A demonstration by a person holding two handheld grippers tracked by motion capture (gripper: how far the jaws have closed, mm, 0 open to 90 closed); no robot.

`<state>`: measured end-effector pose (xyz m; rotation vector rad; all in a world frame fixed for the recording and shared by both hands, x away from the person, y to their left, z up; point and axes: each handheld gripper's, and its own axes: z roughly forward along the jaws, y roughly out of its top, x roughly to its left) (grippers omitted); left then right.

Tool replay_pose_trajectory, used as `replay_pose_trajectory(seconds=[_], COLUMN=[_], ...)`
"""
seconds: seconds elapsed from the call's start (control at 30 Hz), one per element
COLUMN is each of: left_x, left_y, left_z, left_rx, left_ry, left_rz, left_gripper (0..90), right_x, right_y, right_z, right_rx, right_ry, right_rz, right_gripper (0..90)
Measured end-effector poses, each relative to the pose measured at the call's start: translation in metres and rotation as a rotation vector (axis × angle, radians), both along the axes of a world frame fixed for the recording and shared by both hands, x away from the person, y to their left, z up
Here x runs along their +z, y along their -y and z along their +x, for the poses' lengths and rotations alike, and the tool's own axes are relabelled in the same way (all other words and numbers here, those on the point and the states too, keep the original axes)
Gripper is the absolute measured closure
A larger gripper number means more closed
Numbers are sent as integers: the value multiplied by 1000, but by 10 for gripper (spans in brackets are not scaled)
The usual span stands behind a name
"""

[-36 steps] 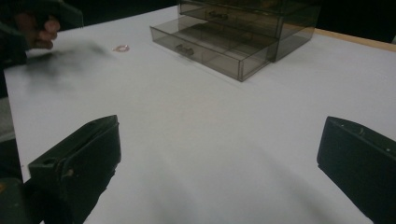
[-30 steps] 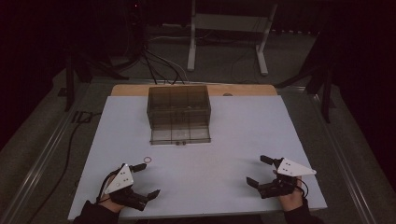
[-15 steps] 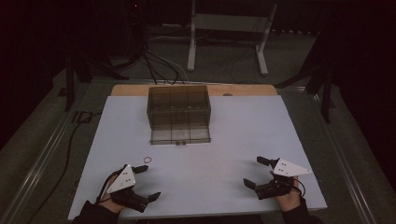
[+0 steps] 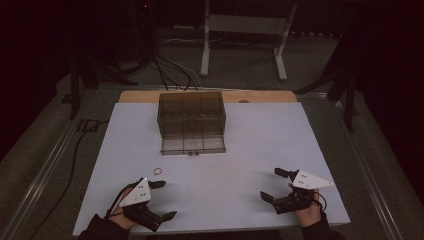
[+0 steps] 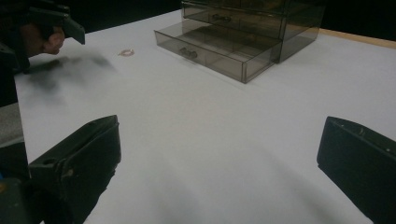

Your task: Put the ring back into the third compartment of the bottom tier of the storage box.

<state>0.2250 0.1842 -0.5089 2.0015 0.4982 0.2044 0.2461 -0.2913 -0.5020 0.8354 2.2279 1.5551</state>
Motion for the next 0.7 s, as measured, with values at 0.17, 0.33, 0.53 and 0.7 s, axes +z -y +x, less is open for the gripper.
replay_pose_trajectory(seconds=[0.17,0.33,0.53,0.7], left_x=[3,12,19,24], left_y=[2,5,8,9], left_z=[2,4,8,10], left_rx=[-2,-18,-23,-22], left_ry=[5,14,25,33], left_rz=[0,-35,-49,-66], left_gripper=[5,5,5,5], right_x=[0,0,-1,-1], right_y=[0,-1,-1,-1], right_z=[0,0,0,0], right_rx=[-3,-4,-7,-8], right_ry=[1,0,-2,-3], right_rz=[-2,-4,-6,-7], right_gripper=[0,0,0,0])
